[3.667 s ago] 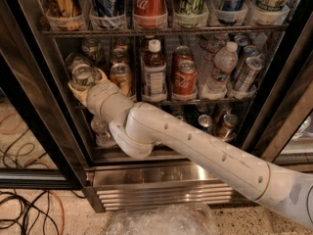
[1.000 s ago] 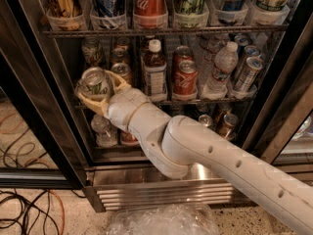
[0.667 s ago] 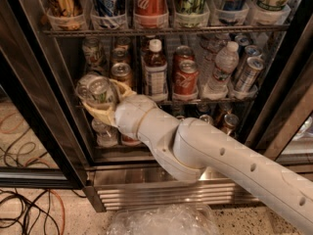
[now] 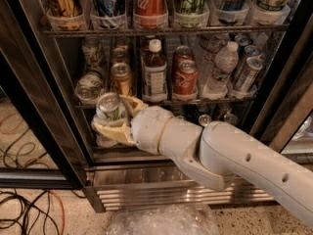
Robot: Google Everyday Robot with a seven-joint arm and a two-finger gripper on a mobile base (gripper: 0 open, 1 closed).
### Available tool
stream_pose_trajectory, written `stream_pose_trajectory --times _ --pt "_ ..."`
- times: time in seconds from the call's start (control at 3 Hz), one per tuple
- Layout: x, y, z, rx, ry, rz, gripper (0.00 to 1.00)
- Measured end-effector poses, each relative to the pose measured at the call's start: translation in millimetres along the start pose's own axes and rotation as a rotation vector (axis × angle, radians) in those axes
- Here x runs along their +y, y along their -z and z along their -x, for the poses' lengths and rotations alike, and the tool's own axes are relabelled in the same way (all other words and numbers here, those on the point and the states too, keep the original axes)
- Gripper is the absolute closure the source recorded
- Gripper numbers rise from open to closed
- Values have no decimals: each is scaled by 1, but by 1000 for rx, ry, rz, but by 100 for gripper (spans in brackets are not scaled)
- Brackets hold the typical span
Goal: Pick 7up can from middle shelf of fridge
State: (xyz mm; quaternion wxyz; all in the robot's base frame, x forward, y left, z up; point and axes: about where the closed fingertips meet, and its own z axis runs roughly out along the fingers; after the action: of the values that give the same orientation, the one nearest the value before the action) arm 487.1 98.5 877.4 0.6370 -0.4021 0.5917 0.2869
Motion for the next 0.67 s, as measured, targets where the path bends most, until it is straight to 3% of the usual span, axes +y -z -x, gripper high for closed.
stream_pose_trajectory --times 0.33,0.67 --pt "16 20 3 20 -6 50 100" --pt "24 43 1 16 -24 50 100"
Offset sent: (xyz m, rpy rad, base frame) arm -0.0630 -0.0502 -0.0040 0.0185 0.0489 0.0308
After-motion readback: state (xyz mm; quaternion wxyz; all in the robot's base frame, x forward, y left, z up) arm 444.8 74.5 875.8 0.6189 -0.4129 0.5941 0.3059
